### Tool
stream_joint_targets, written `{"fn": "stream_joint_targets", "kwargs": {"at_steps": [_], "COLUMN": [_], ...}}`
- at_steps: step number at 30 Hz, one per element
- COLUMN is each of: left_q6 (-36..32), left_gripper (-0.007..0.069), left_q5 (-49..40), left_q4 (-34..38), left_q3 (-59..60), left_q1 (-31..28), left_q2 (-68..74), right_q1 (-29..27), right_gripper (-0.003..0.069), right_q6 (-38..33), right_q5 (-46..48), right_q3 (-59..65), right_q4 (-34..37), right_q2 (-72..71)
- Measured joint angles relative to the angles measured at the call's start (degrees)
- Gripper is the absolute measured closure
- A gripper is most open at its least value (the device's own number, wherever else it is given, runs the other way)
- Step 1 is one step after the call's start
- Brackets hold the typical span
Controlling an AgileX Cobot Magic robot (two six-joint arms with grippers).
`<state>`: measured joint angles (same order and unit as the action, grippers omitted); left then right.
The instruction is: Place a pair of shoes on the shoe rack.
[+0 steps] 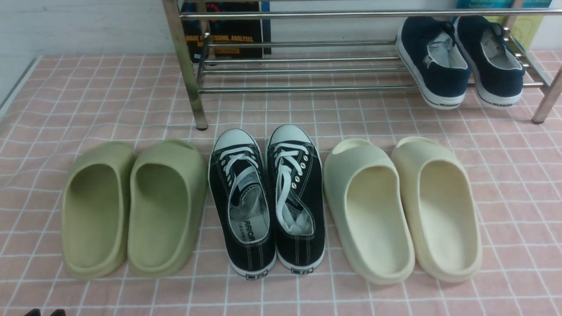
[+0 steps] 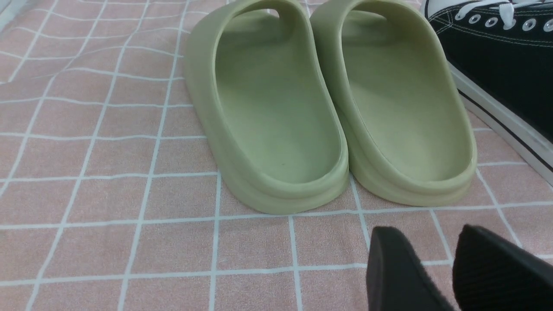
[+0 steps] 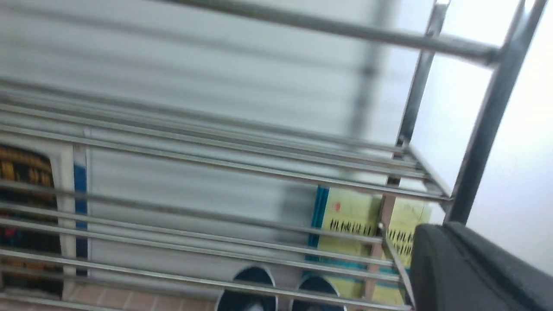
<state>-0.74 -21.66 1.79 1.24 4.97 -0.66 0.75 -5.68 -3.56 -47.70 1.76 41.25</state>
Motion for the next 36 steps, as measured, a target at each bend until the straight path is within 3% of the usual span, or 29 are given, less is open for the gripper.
{"fn": "stream_joint_targets", "kwargs": {"at_steps": [5,12,31,36], "left_q6": [0.0,0.0,0.0,0.0], "left_gripper": [0.0385,0.0385,0.0385,0.0385], "left_q5": [0.0,0.0,0.0,0.0], "left_q4": [0.0,0.0,0.0,0.0], "left_q3": [0.0,0.0,0.0,0.0], "left_q1": [0.0,0.0,0.0,0.0], "left_q2": [0.0,0.0,0.0,0.0], "right_q1": [0.0,0.0,0.0,0.0], "right_gripper": [0.0677,0.0672,0.0663,0.0659], "right_q6": [0.2,1.4,1.8,1.8], "right_q5": [-16.0,-9.0,-4.9,-0.1], "right_q3": [25.3,42.0,48.4,48.8], "right_q4": [-2.2,-3.5,-3.5,-2.6], "right_q2": [-17.6,-38.1,-41.9,-41.9]}}
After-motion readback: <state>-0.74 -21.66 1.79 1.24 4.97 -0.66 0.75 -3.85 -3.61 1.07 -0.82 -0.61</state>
